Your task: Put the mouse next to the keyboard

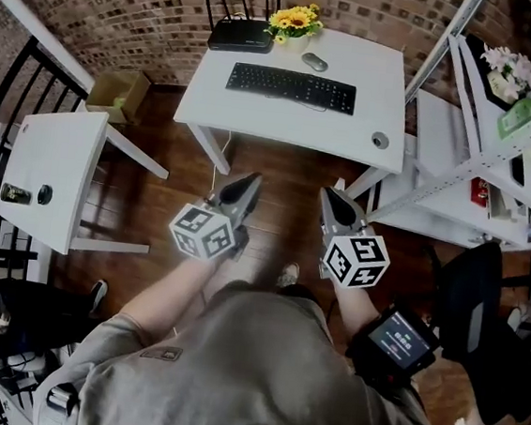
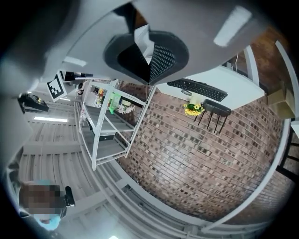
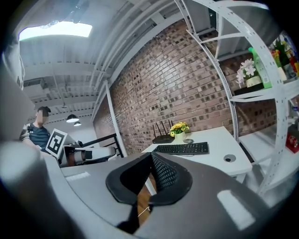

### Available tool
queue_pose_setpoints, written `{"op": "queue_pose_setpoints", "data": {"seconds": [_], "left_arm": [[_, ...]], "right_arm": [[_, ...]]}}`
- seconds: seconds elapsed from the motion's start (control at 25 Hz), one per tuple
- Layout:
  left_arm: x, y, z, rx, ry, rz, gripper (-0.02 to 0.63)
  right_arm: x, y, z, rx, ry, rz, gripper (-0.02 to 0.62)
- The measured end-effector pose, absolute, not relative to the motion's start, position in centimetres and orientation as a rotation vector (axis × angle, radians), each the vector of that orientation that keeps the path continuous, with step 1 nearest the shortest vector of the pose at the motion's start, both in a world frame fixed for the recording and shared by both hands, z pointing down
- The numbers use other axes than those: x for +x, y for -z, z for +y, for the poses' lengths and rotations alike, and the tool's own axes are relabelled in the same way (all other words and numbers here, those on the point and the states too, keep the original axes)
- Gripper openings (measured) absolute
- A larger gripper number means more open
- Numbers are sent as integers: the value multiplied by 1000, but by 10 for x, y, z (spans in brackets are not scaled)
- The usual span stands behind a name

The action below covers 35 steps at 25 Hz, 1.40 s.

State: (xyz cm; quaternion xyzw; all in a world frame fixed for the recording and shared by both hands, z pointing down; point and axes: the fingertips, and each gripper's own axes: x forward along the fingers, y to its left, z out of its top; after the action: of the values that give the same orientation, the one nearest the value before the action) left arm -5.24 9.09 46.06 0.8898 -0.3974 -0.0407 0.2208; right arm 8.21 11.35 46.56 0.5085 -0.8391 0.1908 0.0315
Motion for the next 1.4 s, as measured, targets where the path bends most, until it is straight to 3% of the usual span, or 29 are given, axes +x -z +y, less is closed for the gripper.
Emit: {"op": "queue_pose_setpoints", "data": {"seconds": [0.36,1.4], "left_arm": [[-25,-471,53,2420,61,-1137,0],[-72,-483,-196,2434,128,-1051,0]], "right_arm": [[102,-485,69,1467,-672,-2603,6],[69,-490,-188,1477,-542,-2447,10]]}}
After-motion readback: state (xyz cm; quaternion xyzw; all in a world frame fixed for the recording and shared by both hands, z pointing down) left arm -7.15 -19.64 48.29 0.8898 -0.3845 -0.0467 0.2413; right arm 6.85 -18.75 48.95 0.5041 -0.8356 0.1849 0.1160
